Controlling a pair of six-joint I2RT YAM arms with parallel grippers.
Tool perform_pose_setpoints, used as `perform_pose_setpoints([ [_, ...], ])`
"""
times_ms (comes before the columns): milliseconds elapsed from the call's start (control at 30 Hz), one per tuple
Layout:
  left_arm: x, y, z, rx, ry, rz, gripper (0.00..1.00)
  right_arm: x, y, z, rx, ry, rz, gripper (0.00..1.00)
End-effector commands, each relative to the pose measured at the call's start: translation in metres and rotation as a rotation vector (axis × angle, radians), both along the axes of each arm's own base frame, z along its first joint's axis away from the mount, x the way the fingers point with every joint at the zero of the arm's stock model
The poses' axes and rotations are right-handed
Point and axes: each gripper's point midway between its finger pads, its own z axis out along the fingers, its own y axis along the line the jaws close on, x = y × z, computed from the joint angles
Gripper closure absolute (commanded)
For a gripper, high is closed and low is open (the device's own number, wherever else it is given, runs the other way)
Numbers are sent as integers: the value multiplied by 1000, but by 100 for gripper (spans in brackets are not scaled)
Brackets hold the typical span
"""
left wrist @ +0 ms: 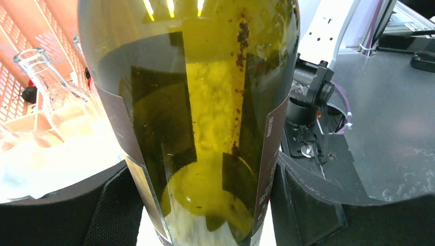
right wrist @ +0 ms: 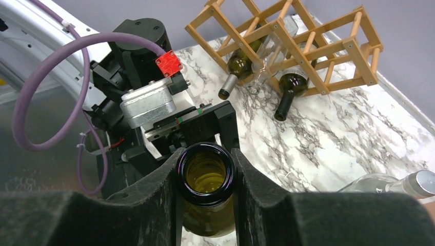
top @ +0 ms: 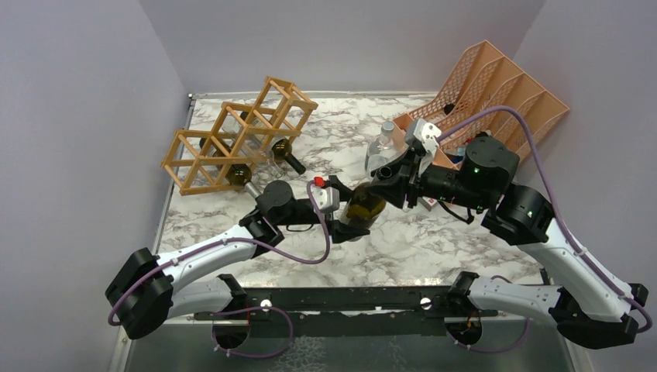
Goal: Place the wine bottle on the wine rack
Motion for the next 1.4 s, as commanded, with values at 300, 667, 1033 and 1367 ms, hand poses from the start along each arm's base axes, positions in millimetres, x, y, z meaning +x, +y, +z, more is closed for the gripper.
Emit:
perform_pose_setpoints([
  [300, 38, -2, 33, -67, -260, 167, 100, -12, -14, 45, 144, -8, -24, 70],
  [667, 95, 6, 68, 4, -761, 414, 100, 15, -64, 51, 143, 38, -343, 23],
  [1033, 126, 1, 144, 96, -1301, 532, 100, 13, -96, 32, 33, 78, -452, 24],
  [1367, 135, -10, 152, 198, -1607, 518, 100, 18, -102, -36, -128, 213, -536, 29],
])
